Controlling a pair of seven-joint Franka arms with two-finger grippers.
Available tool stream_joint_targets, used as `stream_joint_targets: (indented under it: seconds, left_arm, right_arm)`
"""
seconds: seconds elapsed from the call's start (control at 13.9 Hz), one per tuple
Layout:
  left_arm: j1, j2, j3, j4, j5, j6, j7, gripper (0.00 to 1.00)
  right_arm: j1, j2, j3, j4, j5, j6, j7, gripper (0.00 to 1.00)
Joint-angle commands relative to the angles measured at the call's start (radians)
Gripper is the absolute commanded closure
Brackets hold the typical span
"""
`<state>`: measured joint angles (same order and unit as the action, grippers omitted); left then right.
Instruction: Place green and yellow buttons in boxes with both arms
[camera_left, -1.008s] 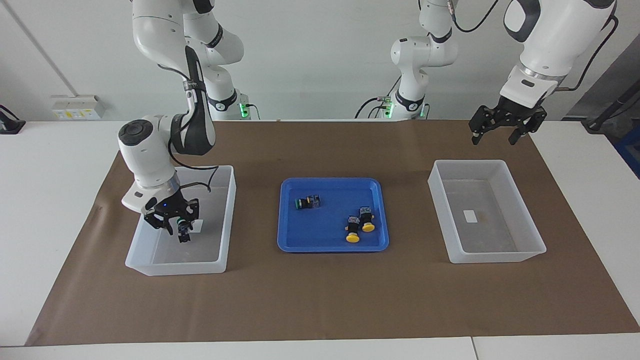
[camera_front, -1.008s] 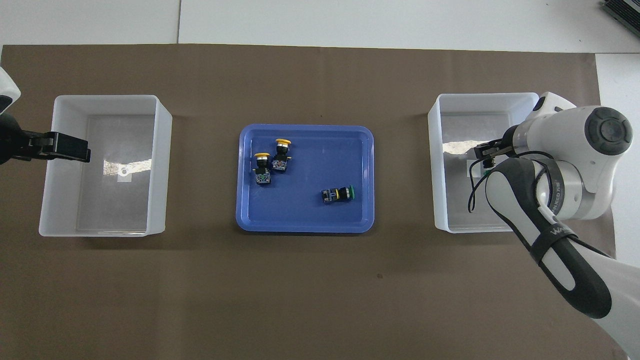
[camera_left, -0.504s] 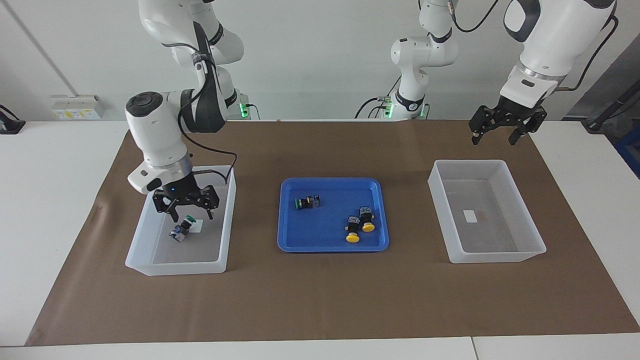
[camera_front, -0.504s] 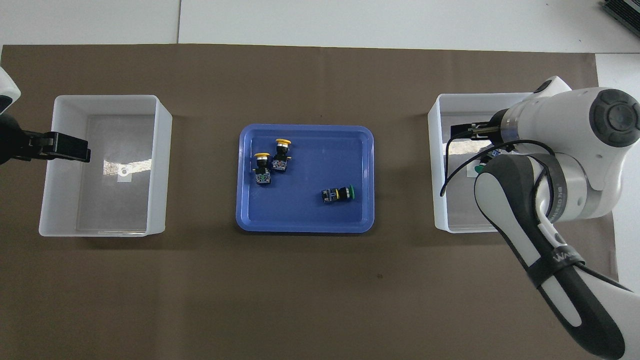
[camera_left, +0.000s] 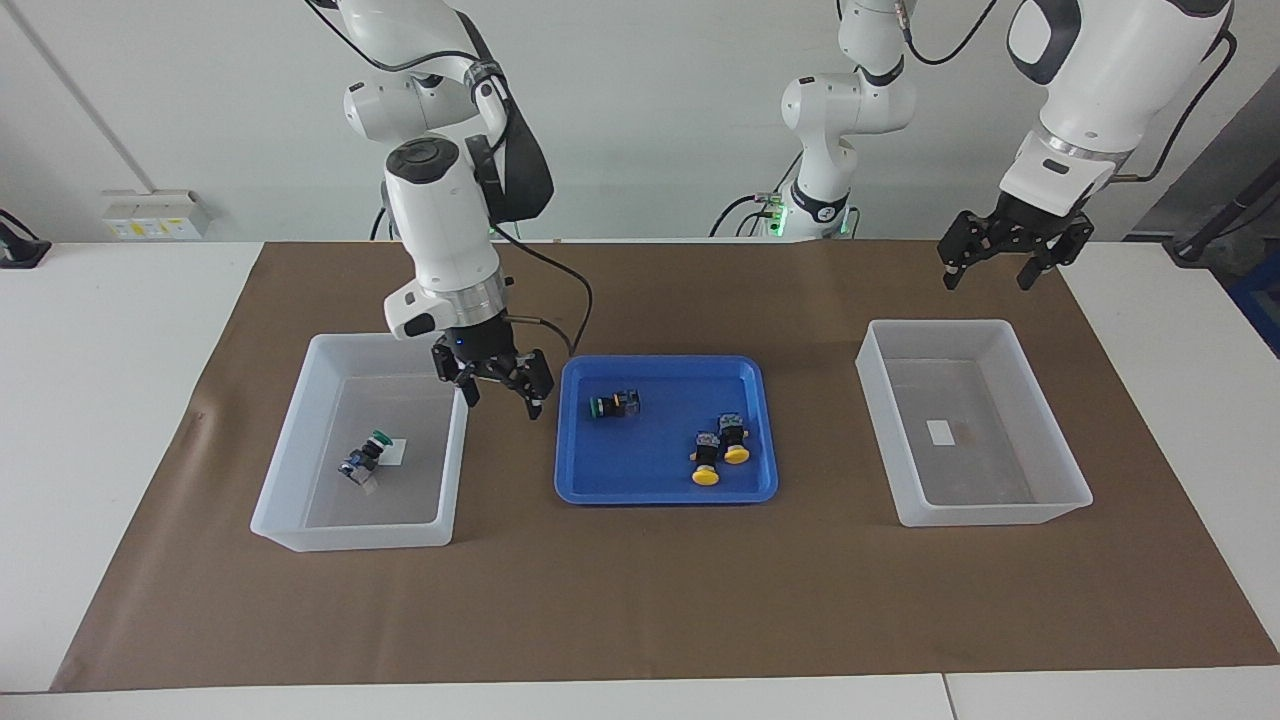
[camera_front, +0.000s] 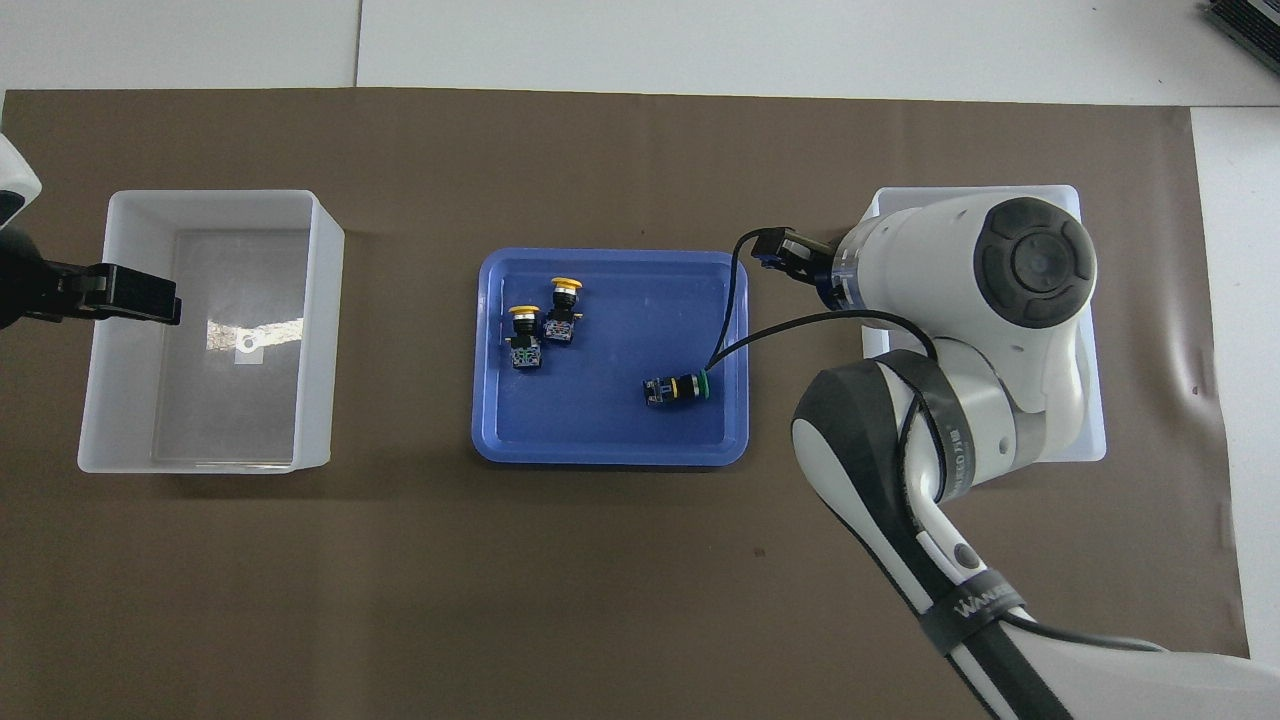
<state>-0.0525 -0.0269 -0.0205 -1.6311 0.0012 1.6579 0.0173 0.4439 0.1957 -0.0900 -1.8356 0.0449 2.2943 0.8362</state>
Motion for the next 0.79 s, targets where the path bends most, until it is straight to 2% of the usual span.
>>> stream_joint_targets:
  seconds: [0.0,0.29,0.58,0.72]
  left_arm:
    - [0.010,-0.016,-0.004,-0.016,-0.015,-0.006,0.000,0.00]
    - [0.010,-0.016,-0.004,-0.016,-0.015,-0.006,0.000,0.00]
    - [0.010,-0.016,-0.006,-0.016,-0.015,-0.006,0.000,0.00]
    - [0.010,-0.016,-0.006,-0.016,-0.015,-0.006,0.000,0.00]
  right_arm:
    - [0.079,0.050,-0.004,0.030,0.033,0.005,0.240,0.00]
    - [0.144,0.134,-0.004,0.041,0.144,0.082,0.398,0.00]
    - [0.191,0.211,-0.004,0.036,0.148,0.143,0.431,0.00]
    - [0.214,0.220,-0.004,0.018,0.147,0.133,0.428,0.00]
